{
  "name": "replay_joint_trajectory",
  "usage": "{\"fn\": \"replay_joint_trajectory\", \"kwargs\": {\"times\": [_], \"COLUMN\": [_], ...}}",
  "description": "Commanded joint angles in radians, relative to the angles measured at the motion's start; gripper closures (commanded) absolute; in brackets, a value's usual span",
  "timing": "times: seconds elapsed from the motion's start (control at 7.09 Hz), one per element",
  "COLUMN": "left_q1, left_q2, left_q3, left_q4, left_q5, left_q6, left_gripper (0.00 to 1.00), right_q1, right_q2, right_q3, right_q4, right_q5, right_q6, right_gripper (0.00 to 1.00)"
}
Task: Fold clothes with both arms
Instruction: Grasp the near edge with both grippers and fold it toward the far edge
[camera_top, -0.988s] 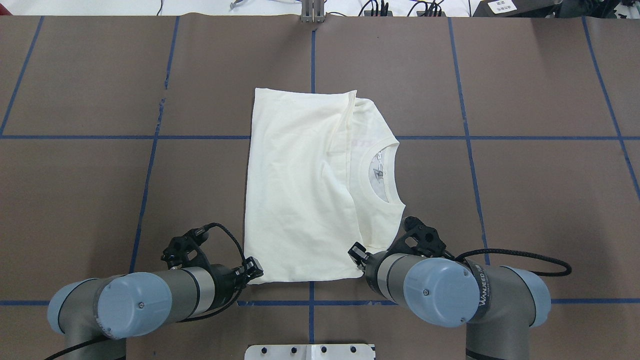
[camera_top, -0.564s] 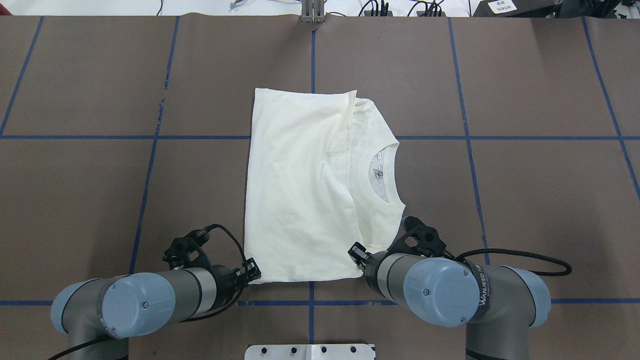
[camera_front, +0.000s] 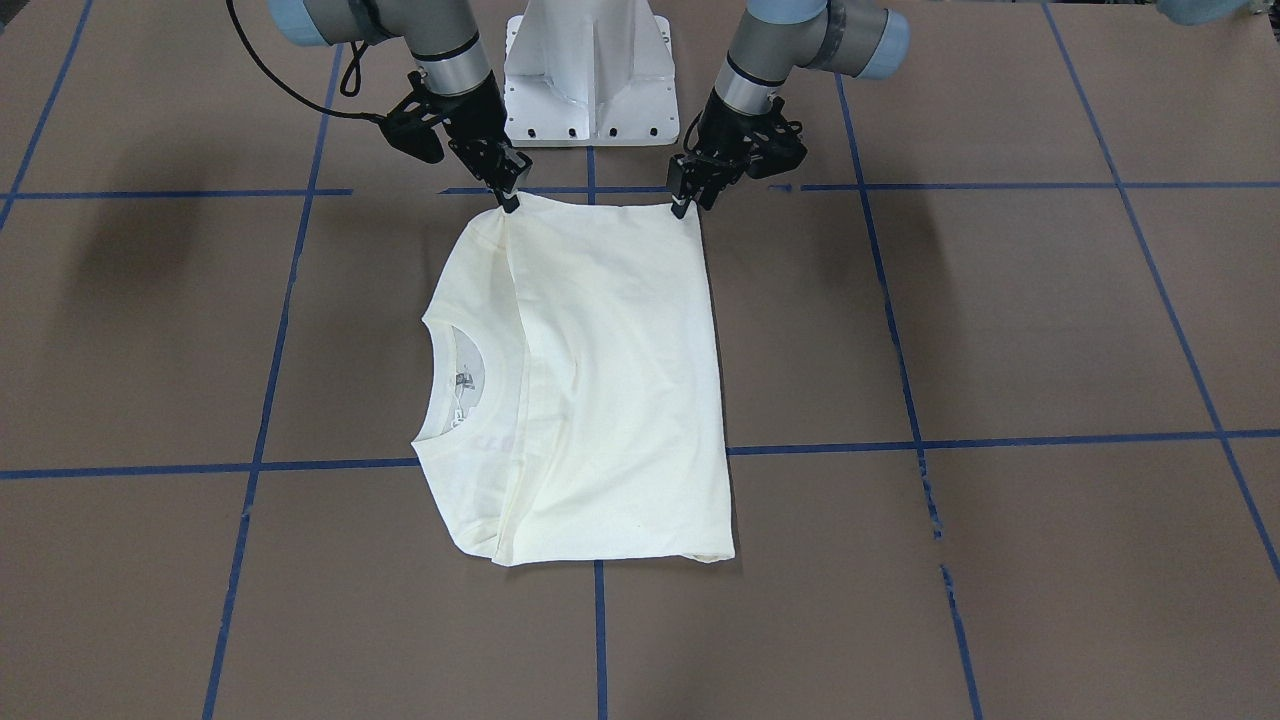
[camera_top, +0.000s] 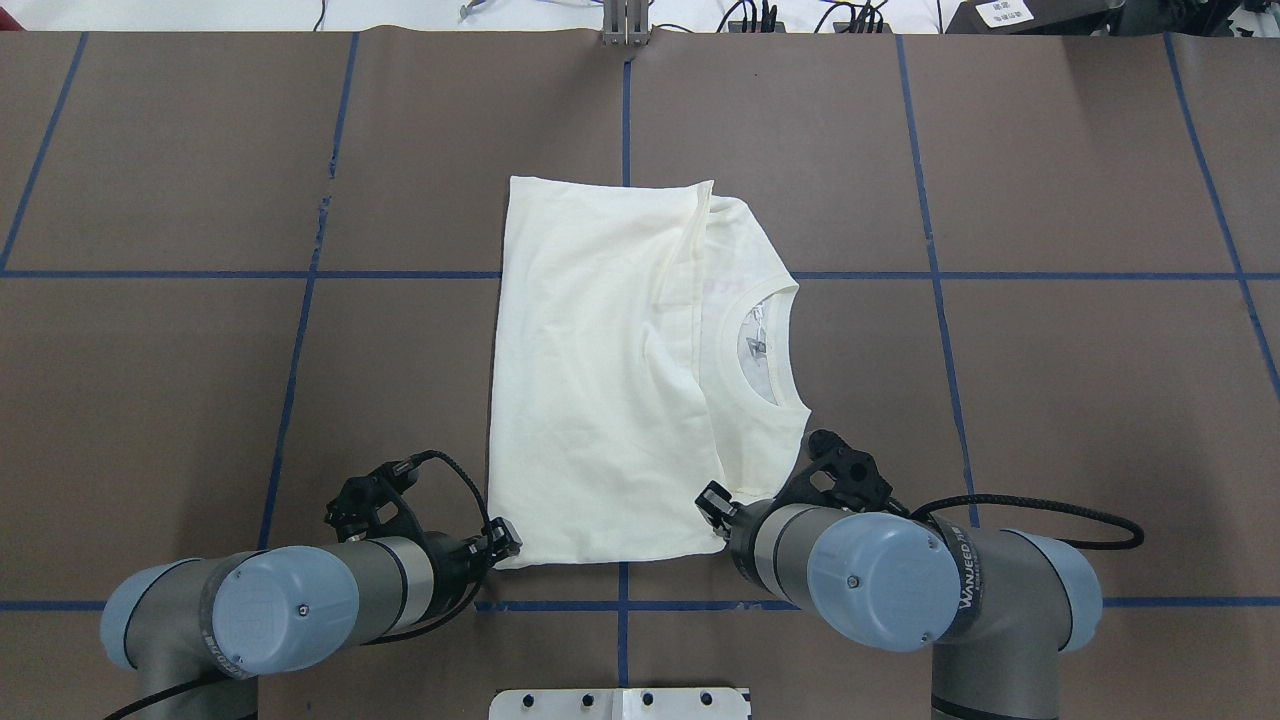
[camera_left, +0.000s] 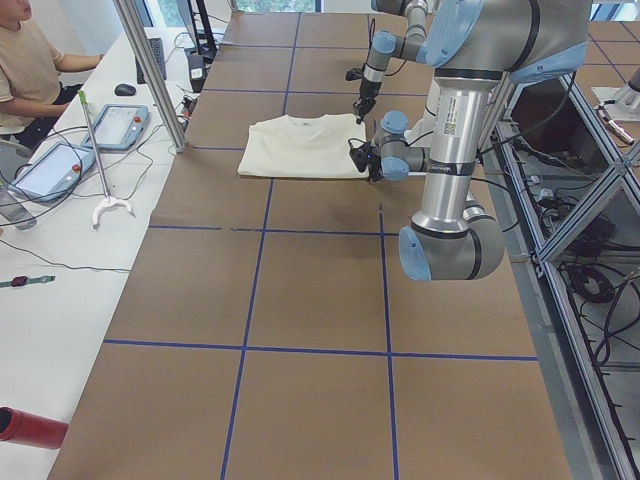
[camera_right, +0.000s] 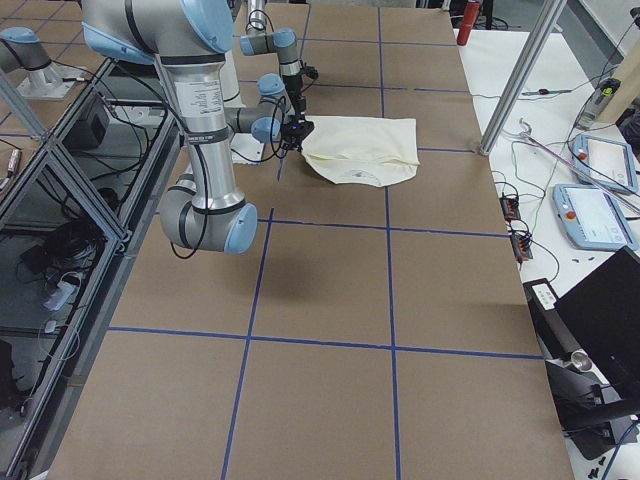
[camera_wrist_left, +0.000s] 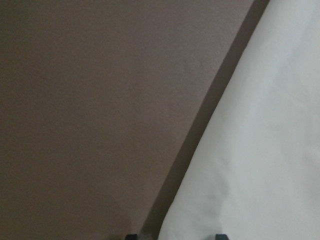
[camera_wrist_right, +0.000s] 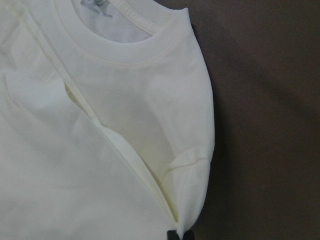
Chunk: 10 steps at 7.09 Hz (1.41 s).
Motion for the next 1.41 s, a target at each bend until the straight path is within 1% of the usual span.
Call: {"fn": "replay_joint_trajectory", "kwargs": {"times": [0.0,0.42,0.56,0.71,0.85,0.99,1.13,1.27], "left_q1": [0.003,-0.004,-0.011,-0.005,0.014,0.067,0.071,0.071], "left_q2": [-0.003,-0.014,0.021,0.072,0.095,0.094,0.085,0.066], "left_q3": [0.001,-0.027,-0.087,-0.17,-0.238,-0.288,-0.368,-0.408], "left_q4": [0.009,0.01,0.012,0.013,0.015,0.045,0.126,0.193], "left_q5": [-0.001,-0.003,-0.003,-0.003,-0.003,-0.001,-0.004,-0.03], "left_q6": [-0.002,-0.001,-0.001,-0.004,-0.031,-0.103,-0.105,-0.094], "left_gripper": [1.0,1.0,1.0,1.0,1.0,1.0,1.0,1.0], "right_q1": [0.001,0.001,0.001,-0.007,-0.062,-0.106,-0.116,-0.064], "right_q2": [-0.001,-0.001,-0.003,-0.022,-0.053,-0.055,-0.052,-0.041], "right_q3": [0.0,0.002,0.009,0.07,0.15,0.219,0.297,0.343], "right_q4": [0.0,0.0,-0.001,-0.029,-0.094,-0.168,-0.261,-0.297], "right_q5": [0.0,0.0,0.0,0.0,0.0,0.0,0.0,0.005], "right_q6": [-0.001,-0.001,-0.001,-0.001,0.01,0.013,0.013,0.012], "right_gripper": [1.0,1.0,1.0,1.0,1.0,1.0,1.0,1.0]}}
